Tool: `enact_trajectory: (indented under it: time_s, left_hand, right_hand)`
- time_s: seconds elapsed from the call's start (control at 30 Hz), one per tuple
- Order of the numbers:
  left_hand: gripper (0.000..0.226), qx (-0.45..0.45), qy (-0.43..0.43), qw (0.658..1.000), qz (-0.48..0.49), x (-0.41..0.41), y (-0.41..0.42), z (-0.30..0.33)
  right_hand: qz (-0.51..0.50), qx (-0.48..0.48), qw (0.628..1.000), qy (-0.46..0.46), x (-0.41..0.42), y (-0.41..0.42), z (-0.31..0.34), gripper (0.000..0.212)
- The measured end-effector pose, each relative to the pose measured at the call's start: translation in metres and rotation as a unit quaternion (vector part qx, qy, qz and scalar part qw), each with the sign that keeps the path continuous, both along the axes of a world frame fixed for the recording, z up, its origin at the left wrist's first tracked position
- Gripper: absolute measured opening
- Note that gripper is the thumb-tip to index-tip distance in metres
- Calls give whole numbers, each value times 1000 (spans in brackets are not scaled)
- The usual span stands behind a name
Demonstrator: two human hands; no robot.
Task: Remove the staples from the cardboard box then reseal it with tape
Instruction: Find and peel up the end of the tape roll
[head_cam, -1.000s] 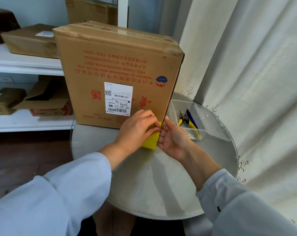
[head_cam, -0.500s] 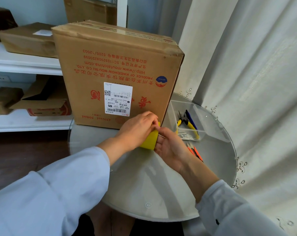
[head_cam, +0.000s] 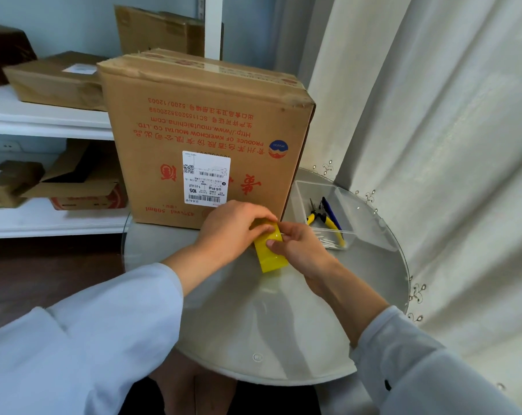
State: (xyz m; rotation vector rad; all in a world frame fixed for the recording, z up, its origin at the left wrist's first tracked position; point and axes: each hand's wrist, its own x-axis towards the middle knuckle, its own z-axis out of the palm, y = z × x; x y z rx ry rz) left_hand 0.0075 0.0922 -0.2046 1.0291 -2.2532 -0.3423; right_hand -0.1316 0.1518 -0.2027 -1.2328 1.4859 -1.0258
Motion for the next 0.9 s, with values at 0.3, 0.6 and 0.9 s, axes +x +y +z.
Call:
enact_trajectory:
  time_s: [0.3,0.6,0.9]
  left_hand:
    - [25,-125,-64,990,28,4,15,-3]
    - [12,-98,-227,967,57,4,9,27]
    - [7,5,-70,996,-63,22,-6,13]
  right_hand:
    - [-12,-4,996,84,12,-5,3,18]
    - [9,6,986,165,20,-14,4,18]
    - [56,15,986,158,15,-9,13,25]
